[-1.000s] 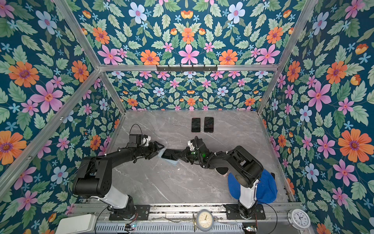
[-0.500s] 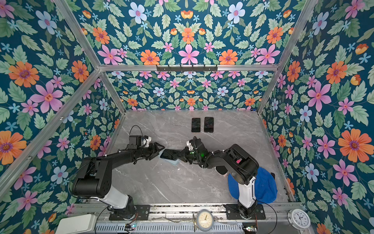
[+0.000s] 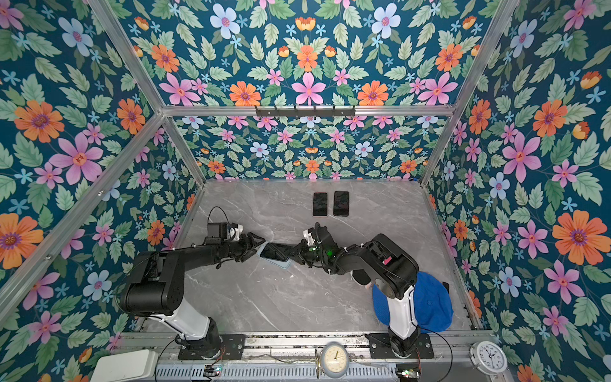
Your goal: Put the phone into the phone case
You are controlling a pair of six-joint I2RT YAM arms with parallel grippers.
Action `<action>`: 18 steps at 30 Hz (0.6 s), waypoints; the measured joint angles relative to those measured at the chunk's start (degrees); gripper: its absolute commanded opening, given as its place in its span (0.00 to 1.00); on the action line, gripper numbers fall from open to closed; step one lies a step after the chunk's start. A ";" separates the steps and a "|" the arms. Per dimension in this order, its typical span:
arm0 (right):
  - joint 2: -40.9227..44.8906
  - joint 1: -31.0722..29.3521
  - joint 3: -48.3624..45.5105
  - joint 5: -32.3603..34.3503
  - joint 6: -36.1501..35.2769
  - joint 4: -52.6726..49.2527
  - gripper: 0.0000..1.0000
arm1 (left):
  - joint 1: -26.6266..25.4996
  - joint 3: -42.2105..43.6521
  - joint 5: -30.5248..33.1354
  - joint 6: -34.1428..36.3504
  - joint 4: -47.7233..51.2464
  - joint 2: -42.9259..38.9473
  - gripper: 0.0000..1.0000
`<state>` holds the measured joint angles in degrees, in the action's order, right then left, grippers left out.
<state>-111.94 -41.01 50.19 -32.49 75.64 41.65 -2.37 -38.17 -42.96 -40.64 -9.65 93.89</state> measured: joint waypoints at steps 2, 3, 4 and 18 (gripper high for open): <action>-0.42 0.00 0.31 -0.07 0.00 0.26 0.00 | -0.20 0.22 -0.22 -0.17 -0.48 0.04 0.72; -0.63 0.00 0.42 -0.11 0.00 0.52 0.00 | -0.26 0.26 -0.20 -0.46 -0.55 0.04 0.72; -0.81 0.00 0.52 -0.11 0.00 0.57 0.00 | -0.31 0.26 -0.20 -0.81 -0.57 0.04 0.71; -2.75 1.49 1.62 -3.45 -0.92 1.05 0.00 | -0.37 -0.04 -0.57 -1.01 -0.70 0.48 0.70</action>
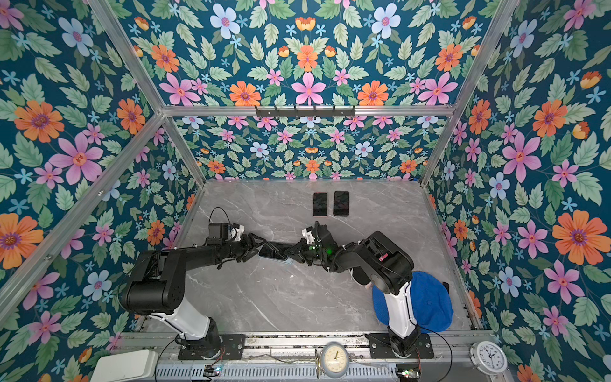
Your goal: Put the phone into the phone case
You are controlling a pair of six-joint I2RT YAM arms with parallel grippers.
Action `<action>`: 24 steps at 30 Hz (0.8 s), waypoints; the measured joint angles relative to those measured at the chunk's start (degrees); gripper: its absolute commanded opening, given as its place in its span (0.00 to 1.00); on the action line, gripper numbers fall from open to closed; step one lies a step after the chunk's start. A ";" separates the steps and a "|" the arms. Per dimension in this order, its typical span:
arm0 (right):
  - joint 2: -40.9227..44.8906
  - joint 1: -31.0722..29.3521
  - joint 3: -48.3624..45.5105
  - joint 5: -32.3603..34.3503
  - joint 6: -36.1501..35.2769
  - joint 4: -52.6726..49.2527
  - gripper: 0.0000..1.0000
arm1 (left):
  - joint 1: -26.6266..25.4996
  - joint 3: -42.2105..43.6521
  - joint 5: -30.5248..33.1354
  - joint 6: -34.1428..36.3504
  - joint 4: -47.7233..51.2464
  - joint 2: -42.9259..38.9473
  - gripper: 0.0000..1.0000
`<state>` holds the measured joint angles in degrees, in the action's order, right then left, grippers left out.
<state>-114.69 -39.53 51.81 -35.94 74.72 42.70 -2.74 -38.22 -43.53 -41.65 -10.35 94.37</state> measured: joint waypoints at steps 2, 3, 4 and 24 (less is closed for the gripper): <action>-0.15 0.55 -0.02 -0.98 -0.44 -0.13 0.00 | 0.02 -0.28 -0.02 0.02 0.02 0.04 0.70; -0.26 0.83 0.00 -1.49 -0.50 -0.20 0.00 | 0.00 -0.35 -0.04 0.02 -0.07 0.13 0.70; -0.48 1.18 0.20 -2.21 -1.20 -0.61 0.00 | -0.04 -0.39 -0.07 0.02 -0.11 0.31 0.70; -4.02 3.08 5.90 -9.01 -6.58 -7.69 0.00 | -2.43 -1.40 1.31 -0.02 -2.60 1.99 0.69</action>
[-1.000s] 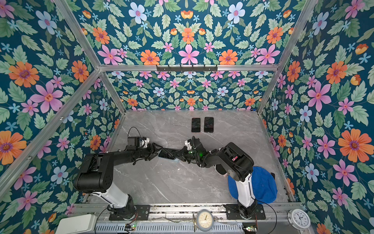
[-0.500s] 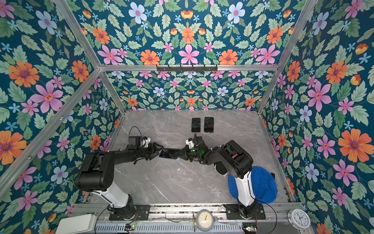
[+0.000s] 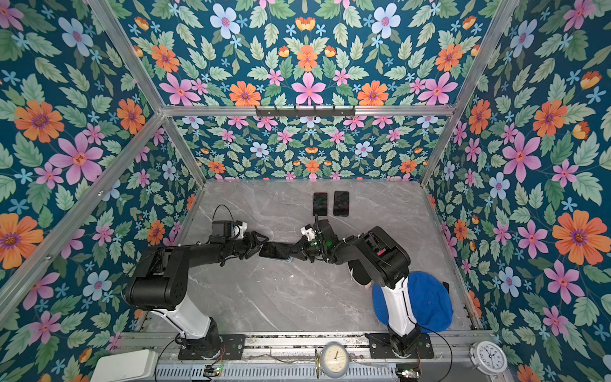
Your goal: Put the phone into the phone case
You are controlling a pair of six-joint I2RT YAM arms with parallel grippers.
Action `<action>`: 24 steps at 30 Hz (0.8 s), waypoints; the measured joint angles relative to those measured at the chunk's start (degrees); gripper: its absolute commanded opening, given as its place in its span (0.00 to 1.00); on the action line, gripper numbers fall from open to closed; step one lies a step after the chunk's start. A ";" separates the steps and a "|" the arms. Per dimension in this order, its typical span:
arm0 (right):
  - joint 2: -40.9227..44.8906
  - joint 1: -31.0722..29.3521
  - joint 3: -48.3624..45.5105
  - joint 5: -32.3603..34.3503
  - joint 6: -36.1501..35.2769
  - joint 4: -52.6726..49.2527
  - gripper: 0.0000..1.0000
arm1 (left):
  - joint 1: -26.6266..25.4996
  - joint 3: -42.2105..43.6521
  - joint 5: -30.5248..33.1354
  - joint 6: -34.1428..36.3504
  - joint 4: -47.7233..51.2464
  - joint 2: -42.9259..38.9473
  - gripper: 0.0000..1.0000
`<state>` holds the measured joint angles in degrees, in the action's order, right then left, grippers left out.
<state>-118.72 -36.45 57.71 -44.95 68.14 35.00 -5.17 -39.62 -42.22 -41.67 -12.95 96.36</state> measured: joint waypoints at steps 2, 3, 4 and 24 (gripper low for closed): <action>0.00 0.02 0.13 0.02 -0.22 -0.52 0.00 | -0.42 0.42 0.70 -0.24 -0.52 -0.33 0.70; 0.00 0.02 0.22 0.02 -0.33 -0.79 0.00 | -0.61 0.72 1.09 -0.37 -0.87 -0.59 0.69; 0.00 0.02 0.31 0.02 -0.55 -1.11 0.00 | -0.87 1.05 1.68 -0.46 -1.29 -0.83 0.70; 3.87 -1.01 5.42 5.68 -7.23 -27.10 0.45 | -1.97 3.26 0.04 -1.88 0.11 -3.65 0.69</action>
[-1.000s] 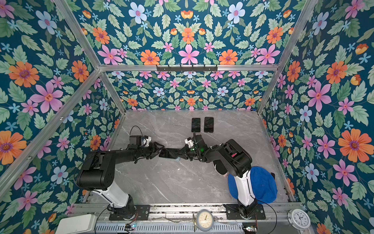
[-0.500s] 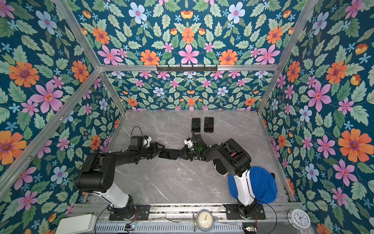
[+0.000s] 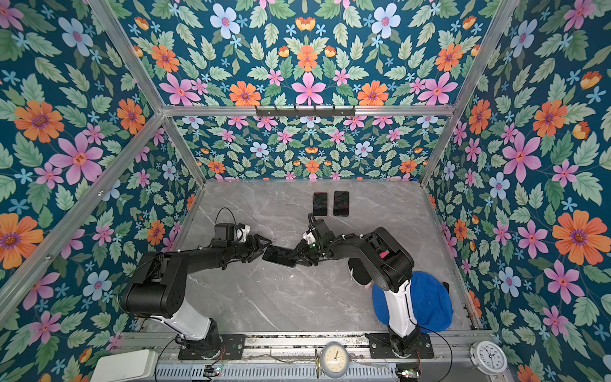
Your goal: Put the phone into the phone case
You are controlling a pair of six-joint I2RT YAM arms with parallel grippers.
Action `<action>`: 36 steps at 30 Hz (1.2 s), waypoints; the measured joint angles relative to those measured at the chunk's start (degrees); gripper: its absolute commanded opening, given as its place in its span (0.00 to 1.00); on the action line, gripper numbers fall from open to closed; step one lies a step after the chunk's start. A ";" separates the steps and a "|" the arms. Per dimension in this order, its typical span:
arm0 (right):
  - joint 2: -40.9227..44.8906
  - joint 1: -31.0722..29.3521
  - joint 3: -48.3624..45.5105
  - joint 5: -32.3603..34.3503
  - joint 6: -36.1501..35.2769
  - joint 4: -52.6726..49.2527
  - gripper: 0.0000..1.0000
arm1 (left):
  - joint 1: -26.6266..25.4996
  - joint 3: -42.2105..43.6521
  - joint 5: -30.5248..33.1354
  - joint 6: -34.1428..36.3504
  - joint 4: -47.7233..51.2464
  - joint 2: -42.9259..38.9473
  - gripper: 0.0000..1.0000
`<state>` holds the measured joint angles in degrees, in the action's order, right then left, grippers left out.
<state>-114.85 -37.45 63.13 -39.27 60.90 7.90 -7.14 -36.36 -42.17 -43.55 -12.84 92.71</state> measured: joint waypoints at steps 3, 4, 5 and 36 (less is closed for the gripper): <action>1.77 -0.09 1.73 1.84 -1.77 -5.81 0.51 | 0.02 0.00 -0.09 0.20 0.96 -0.68 0.70; 2.47 -0.13 2.36 2.49 -2.84 -7.91 0.52 | 0.02 0.00 0.00 0.52 1.57 -1.07 0.70; 3.08 -0.22 2.84 3.08 -3.65 -9.55 0.52 | 0.02 -0.07 0.26 0.87 2.36 -1.51 0.70; 2.58 -4.92 10.29 14.43 -14.32 -30.86 0.13 | -1.44 -1.40 1.29 7.80 9.38 -0.22 0.48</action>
<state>-112.27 -42.37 73.43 -24.84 46.59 -22.96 -8.58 -37.76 -40.88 -35.75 -3.46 92.49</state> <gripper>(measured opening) 0.137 0.497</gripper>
